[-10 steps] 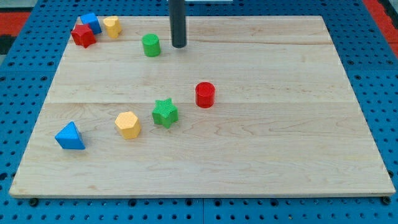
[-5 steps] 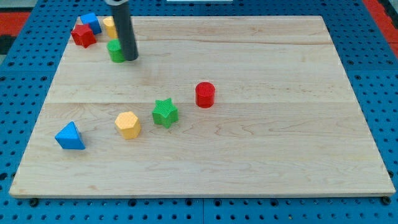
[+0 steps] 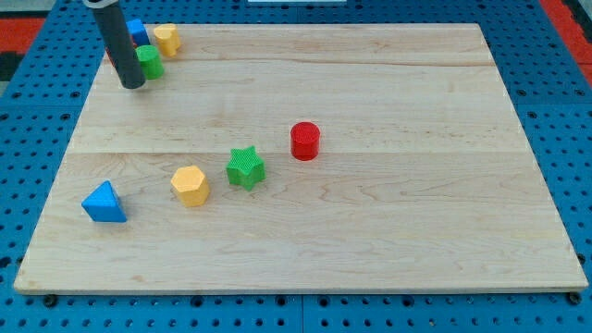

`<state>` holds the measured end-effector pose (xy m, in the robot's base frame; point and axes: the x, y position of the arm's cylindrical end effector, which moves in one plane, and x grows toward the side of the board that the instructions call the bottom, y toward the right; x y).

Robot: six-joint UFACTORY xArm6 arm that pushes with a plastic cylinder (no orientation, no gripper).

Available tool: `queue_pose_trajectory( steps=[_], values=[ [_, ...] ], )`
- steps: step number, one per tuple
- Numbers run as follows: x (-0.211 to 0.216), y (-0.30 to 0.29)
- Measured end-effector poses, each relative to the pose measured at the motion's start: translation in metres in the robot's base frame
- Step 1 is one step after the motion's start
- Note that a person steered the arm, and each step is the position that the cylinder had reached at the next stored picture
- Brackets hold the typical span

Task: Slide the green circle into the yellow heart

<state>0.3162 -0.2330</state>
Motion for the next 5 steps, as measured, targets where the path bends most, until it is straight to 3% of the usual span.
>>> queue_pose_trajectory(
  steps=[2, 3, 4, 5],
  values=[
    [-0.040, 0.001],
    [-0.034, 0.001],
    [-0.014, 0.034],
    [-0.012, 0.109]
  ],
)
